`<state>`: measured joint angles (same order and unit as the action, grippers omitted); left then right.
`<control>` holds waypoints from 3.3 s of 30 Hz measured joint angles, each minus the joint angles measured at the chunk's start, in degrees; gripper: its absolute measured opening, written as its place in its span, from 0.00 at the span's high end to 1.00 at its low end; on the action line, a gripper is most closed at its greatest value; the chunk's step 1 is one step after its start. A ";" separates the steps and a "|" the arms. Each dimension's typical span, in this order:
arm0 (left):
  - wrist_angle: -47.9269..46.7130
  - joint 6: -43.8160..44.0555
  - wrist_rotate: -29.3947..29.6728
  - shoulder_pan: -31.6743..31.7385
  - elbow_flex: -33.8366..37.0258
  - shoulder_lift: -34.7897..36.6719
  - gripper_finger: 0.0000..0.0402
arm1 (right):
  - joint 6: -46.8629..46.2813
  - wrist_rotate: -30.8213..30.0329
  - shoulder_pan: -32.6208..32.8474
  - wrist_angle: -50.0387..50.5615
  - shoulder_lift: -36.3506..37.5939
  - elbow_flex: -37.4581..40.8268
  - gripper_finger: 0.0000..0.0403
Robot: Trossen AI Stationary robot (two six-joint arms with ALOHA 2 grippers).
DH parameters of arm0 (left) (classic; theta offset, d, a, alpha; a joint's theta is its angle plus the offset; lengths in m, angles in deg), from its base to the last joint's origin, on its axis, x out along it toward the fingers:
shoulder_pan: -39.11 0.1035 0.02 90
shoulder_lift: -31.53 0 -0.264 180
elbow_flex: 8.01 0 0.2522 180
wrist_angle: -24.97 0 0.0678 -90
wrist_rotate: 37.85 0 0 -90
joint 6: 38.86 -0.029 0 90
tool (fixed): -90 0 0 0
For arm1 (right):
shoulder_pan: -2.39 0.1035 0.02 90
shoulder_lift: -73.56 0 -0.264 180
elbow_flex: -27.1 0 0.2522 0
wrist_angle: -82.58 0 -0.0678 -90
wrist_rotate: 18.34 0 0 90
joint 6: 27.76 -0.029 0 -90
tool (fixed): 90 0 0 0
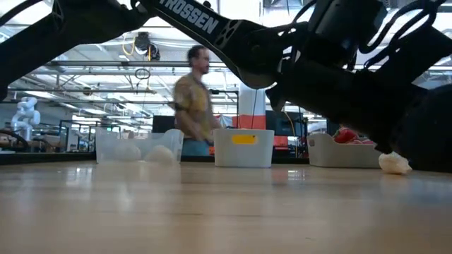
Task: Sort produce into baskets
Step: Put the white garlic into the transparent bin
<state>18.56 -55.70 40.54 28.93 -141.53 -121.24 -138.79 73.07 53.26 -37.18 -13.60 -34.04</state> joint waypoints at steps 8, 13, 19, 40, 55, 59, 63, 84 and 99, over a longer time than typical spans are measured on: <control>-1.67 0.48 1.35 0.94 0.00 0.02 0.45 | 2.70 -0.07 -2.17 -1.41 0.00 0.00 1.00; -2.08 0.00 1.27 0.79 0.02 0.02 0.45 | 5.14 -0.10 -3.93 -1.35 0.00 0.00 1.00; -2.54 0.02 0.69 0.97 0.02 0.02 0.45 | 9.45 -0.14 -6.68 -1.29 0.00 0.00 1.00; -6.35 0.15 1.10 2.30 0.04 0.24 0.84 | 12.26 -0.16 -7.77 -1.46 0.02 -0.01 1.00; -36.37 -5.15 9.83 3.84 0.07 12.46 0.94 | 16.62 -1.97 -6.75 -1.22 2.45 -2.50 1.00; -51.73 -7.35 16.72 4.77 0.07 18.26 0.94 | 16.86 -5.35 -5.31 -3.95 2.43 -2.62 1.00; -66.30 -7.43 23.36 5.87 0.07 24.41 0.94 | 18.04 -10.33 -4.56 -5.86 2.43 -2.61 1.00; -87.51 10.77 25.39 29.28 30.51 62.79 0.94 | 51.03 -37.65 -11.58 -12.78 2.43 -2.58 1.00; -77.86 6.94 31.46 41.69 48.02 65.85 0.94 | 55.17 -37.63 -13.06 -15.49 2.43 -2.56 1.00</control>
<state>-59.30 -48.76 72.01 70.62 -93.51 -55.39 -83.62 35.45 40.19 -52.67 -11.17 -36.59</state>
